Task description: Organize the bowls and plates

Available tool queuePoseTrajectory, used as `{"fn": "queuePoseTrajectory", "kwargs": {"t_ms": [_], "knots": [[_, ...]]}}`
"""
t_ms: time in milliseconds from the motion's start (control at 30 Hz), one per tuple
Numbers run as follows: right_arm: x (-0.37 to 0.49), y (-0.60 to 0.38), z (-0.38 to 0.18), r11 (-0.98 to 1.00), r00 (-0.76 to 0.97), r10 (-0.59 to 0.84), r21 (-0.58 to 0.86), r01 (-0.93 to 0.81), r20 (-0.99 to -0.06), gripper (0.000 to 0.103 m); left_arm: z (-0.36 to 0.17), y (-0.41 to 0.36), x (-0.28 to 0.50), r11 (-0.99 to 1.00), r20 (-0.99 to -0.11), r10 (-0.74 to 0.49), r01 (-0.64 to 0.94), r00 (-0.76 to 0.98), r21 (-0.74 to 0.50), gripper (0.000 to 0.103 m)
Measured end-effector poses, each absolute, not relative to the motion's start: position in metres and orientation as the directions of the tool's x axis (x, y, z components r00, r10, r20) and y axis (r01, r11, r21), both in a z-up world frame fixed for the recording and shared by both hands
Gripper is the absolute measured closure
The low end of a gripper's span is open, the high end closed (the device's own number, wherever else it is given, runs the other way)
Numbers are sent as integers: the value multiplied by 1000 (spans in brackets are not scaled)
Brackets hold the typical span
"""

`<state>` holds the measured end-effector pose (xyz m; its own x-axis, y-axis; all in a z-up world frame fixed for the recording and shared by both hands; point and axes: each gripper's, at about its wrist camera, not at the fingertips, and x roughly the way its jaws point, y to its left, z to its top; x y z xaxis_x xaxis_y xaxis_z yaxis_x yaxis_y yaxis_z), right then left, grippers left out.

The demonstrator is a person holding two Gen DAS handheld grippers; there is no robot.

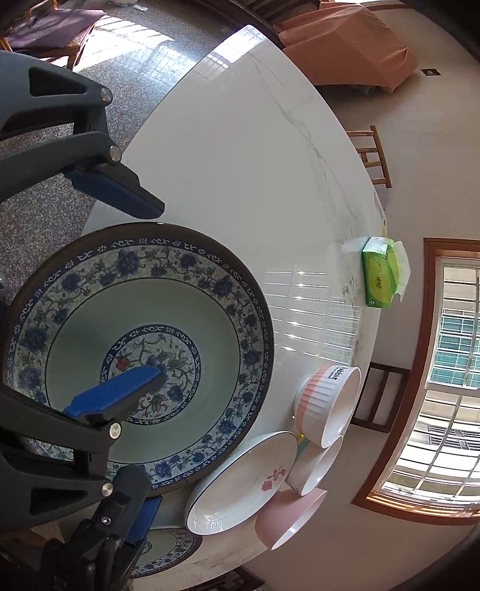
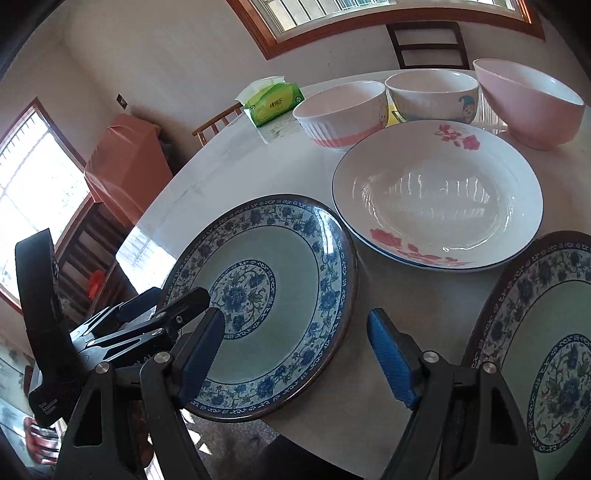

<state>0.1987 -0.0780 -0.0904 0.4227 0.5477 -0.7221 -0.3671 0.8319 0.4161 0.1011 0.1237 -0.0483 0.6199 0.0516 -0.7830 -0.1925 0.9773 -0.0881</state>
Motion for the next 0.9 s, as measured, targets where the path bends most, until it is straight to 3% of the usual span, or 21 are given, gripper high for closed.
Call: {"fn": "queuePoseTrajectory", "kwargs": {"t_ms": [633, 733, 900], "knots": [[229, -69, -89, 859, 422, 496, 359, -365, -759, 29, -56, 134, 107, 970, -806, 20, -206, 592, -127, 25], [237, -64, -95, 852, 374, 503, 374, -368, -779, 52, -56, 134, 107, 972, -805, 31, -206, 592, -115, 34], [241, -59, -96, 875, 393, 460, 332, -351, -796, 59, -55, 137, 108, 969, -799, 46, -222, 600, -111, 48]]}}
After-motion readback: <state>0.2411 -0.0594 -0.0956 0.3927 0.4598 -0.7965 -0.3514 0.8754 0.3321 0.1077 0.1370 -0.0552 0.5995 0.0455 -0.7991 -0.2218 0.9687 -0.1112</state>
